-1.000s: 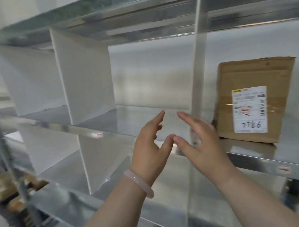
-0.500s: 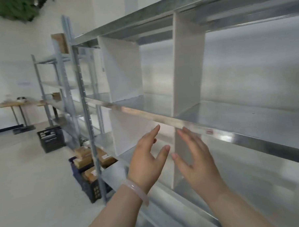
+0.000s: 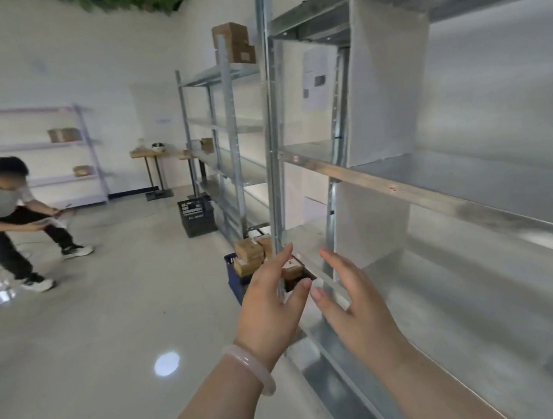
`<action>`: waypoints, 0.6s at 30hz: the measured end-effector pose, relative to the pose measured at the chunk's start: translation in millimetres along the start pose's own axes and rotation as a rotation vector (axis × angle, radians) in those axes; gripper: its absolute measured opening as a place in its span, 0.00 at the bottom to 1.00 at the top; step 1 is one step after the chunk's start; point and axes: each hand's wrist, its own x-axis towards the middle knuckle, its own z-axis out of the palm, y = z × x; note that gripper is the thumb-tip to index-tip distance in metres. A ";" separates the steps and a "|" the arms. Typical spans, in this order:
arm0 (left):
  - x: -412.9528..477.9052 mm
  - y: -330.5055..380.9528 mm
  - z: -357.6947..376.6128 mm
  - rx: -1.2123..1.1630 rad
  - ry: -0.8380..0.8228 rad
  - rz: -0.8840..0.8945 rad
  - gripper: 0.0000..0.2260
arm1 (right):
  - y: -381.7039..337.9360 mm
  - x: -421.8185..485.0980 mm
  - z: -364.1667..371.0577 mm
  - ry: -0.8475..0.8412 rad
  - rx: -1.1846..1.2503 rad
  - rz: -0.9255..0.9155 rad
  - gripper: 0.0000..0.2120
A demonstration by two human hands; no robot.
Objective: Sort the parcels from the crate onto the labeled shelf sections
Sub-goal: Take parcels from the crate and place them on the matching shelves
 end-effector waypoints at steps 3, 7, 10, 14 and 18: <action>27.4 -29.5 -7.3 0.039 0.005 -0.042 0.23 | 20.1 34.0 35.0 -0.056 0.049 0.017 0.25; 78.9 -62.3 -9.9 0.110 0.010 -0.065 0.24 | 50.4 89.7 69.5 -0.097 0.162 0.060 0.23; 125.8 -83.5 -11.7 0.132 0.035 -0.103 0.23 | 71.2 141.8 88.8 -0.166 0.227 0.075 0.23; 182.5 -113.3 -16.9 0.175 0.095 -0.135 0.22 | 98.2 206.3 121.2 -0.240 0.295 0.079 0.21; 228.2 -154.1 -26.6 0.187 0.106 -0.176 0.26 | 124.1 253.6 167.5 -0.275 0.357 0.130 0.24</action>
